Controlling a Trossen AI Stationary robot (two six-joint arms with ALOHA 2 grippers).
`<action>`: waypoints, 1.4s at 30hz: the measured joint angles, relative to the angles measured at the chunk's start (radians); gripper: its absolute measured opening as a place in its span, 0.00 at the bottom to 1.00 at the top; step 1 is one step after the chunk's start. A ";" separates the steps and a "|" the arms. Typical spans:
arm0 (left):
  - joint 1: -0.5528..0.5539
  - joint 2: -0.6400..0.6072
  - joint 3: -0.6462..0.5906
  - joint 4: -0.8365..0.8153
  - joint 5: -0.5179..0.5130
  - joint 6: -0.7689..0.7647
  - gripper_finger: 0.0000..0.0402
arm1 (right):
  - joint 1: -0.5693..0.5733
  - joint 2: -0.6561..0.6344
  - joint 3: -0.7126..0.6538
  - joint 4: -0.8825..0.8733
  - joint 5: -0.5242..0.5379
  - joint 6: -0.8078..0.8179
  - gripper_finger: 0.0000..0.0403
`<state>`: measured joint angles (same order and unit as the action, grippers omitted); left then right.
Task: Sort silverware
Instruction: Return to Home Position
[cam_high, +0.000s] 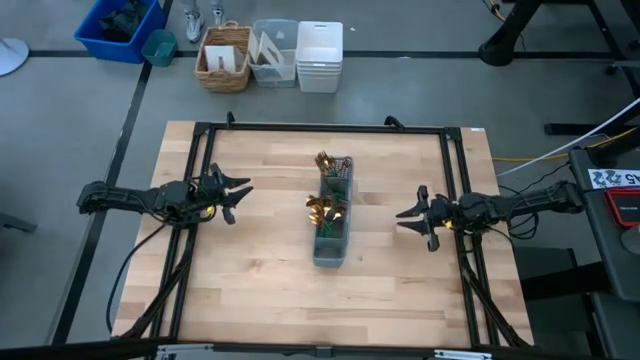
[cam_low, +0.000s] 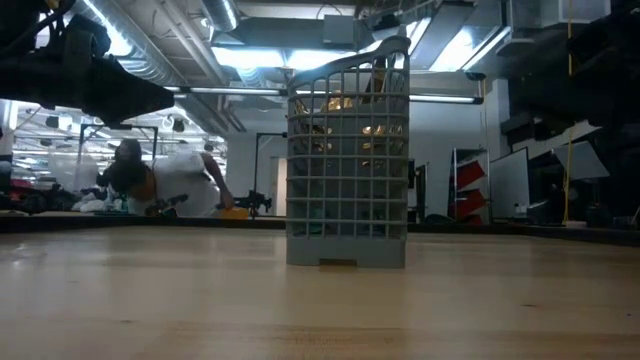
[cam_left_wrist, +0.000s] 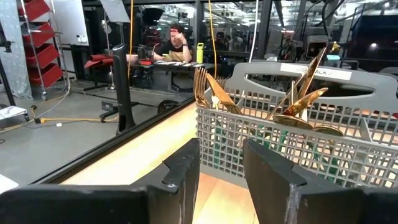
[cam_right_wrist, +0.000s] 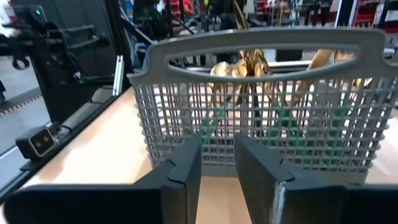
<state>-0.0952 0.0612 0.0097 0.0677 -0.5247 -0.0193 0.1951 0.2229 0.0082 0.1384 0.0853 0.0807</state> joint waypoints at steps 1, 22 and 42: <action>0.000 0.000 0.000 0.000 0.000 0.000 0.29 | 0.000 -0.016 0.000 -0.007 0.000 0.000 0.25; 0.000 0.000 0.000 0.000 0.000 0.000 0.29 | 0.000 -0.189 -0.001 -0.037 0.000 -0.001 0.25; 0.000 0.000 0.000 0.000 0.000 0.000 0.29 | 0.000 -0.188 0.000 -0.061 0.002 -0.164 0.25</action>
<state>-0.0952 0.0612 0.0093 0.0677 -0.5243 -0.0192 0.1955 0.0345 0.0078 0.0776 0.0868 -0.0832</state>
